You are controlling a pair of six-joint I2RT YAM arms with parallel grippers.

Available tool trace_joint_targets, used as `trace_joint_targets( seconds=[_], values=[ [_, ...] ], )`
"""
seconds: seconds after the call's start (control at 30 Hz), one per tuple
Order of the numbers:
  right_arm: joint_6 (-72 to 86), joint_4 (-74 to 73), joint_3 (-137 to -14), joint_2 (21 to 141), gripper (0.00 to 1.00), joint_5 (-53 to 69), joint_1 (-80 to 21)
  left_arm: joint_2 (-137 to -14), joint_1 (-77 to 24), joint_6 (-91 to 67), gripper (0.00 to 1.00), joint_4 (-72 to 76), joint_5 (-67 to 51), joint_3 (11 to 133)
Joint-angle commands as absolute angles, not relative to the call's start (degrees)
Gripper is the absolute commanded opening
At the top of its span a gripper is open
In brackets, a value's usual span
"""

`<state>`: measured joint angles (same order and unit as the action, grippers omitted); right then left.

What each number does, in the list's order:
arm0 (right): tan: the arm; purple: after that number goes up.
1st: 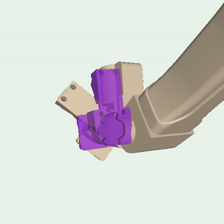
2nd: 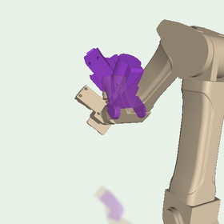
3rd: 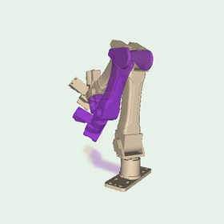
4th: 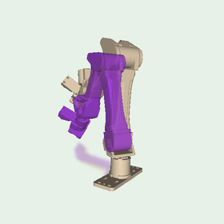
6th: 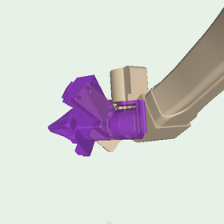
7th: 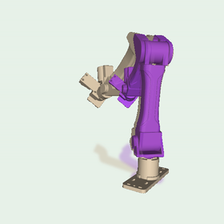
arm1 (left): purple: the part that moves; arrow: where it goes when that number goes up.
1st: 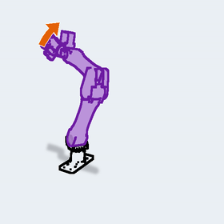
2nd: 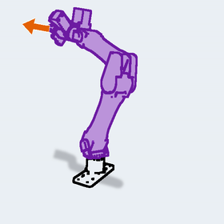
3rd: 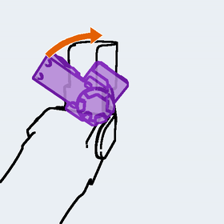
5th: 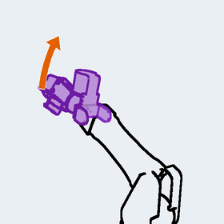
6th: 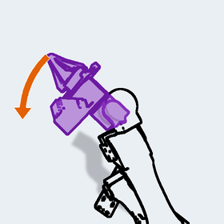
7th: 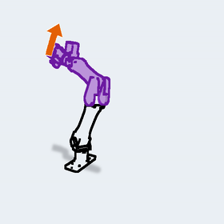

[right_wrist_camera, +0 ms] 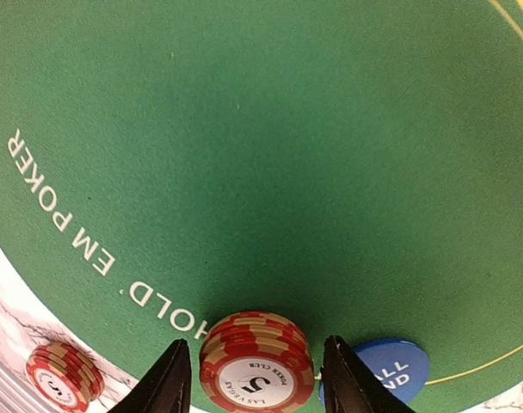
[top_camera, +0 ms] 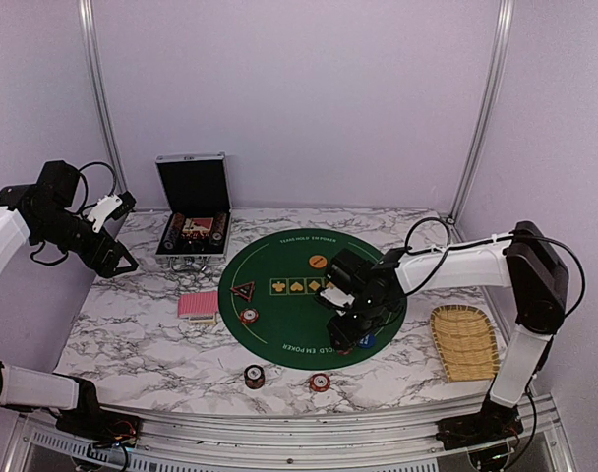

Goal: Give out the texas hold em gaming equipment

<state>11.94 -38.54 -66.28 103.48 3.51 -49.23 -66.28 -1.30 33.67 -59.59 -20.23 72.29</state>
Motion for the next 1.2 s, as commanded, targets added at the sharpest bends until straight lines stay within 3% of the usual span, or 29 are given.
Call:
trace_joint_targets(
  seconds=[0.0,0.2,0.6,0.8,1.17],
  values=[
    [11.5,-42.4,-73.0,99.8,0.51,0.9,-49.1,-65.6,-1.3,34.0,0.99,-61.3,-20.0,73.5],
    [11.0,-46.0,-81.8,100.6,0.58,0.3,-56.1,-65.8,-1.4,33.9,0.99,-61.3,-20.1,73.6],
    [7.3,-47.5,-98.5,114.8,0.80,6.1,-69.0,-65.3,-1.4,33.6,0.99,-61.4,-20.4,73.8],
    [5.1,-47.8,-102.6,120.4,0.81,5.6,-70.6,-65.4,-1.3,33.7,0.99,-61.4,-20.6,73.5],
    [3.6,-46.5,-102.5,123.1,0.66,7.9,-70.7,-65.6,-1.3,33.8,0.99,-61.4,-20.7,73.6]
  ],
)
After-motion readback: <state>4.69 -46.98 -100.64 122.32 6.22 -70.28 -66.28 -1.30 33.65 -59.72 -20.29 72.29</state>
